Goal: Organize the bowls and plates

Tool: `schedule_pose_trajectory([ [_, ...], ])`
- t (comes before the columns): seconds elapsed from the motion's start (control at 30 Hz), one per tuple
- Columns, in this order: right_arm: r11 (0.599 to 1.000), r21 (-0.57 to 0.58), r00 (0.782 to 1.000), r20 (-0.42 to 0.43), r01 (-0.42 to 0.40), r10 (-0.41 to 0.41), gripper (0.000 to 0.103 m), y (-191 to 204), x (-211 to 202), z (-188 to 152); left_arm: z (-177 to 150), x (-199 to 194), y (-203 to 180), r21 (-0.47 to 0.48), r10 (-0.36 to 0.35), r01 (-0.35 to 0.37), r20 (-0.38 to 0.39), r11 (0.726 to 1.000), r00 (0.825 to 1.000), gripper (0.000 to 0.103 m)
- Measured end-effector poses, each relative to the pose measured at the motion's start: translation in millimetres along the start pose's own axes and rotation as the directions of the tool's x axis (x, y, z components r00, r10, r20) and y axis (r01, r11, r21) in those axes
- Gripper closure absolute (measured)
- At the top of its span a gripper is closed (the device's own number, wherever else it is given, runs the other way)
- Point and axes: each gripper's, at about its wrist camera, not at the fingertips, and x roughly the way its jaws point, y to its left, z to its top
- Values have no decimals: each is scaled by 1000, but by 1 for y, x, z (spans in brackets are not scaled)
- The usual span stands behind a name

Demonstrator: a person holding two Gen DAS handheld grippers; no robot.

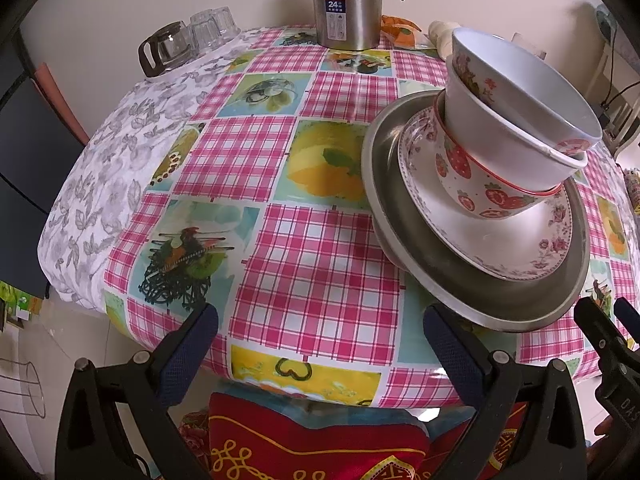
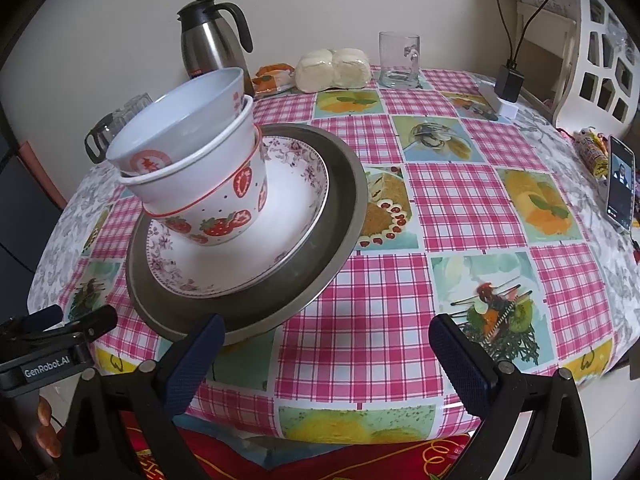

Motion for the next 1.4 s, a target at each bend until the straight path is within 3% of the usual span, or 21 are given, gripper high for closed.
schedule_pose_trajectory([
  [1.4, 1000, -10, 1000, -13, 7, -8, 0, 0, 6, 0, 4, 9, 1, -1, 10, -10, -29, 1000, 1000, 1],
])
